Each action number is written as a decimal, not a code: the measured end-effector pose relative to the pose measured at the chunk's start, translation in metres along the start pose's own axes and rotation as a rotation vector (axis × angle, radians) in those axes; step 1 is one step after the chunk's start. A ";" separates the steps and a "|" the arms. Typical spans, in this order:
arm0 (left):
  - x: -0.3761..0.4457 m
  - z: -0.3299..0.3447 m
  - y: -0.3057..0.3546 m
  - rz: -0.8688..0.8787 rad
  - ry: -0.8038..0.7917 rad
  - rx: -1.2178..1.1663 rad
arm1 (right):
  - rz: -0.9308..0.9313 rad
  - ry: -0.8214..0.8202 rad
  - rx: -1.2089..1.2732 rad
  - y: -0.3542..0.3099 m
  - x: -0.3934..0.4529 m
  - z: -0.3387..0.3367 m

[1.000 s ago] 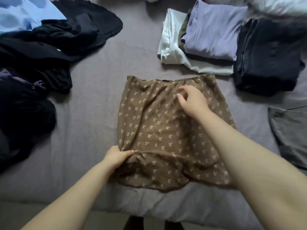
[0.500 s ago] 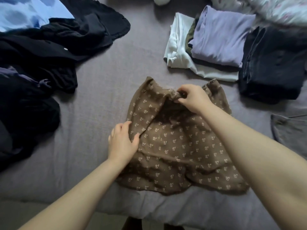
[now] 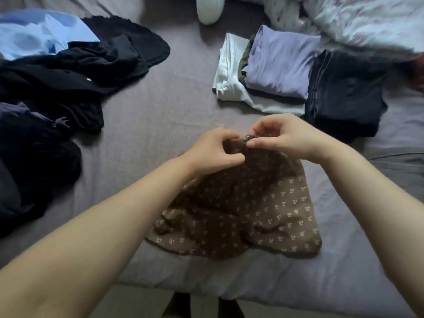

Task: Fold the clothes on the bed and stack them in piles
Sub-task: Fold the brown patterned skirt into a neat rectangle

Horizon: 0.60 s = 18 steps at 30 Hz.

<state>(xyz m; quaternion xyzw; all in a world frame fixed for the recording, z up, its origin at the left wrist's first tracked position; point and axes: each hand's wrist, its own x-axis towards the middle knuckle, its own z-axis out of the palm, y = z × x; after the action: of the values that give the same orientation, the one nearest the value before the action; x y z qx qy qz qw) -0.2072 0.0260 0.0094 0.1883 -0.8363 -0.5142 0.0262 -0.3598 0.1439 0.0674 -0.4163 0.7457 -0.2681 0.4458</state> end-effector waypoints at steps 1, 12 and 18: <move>-0.002 -0.004 0.001 -0.006 -0.026 0.017 | 0.002 -0.009 0.009 -0.004 -0.008 -0.008; -0.071 -0.009 0.037 0.340 -0.892 1.259 | -0.017 0.015 -0.404 -0.050 -0.125 -0.109; -0.067 -0.073 0.102 0.245 -0.473 1.317 | 0.120 0.182 -0.723 -0.032 -0.163 -0.138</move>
<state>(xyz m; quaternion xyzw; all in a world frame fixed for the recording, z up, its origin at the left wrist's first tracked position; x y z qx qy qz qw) -0.1571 0.0277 0.1423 -0.0470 -0.9717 0.0777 -0.2179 -0.4283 0.2717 0.2271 -0.4768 0.8518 0.0029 0.2170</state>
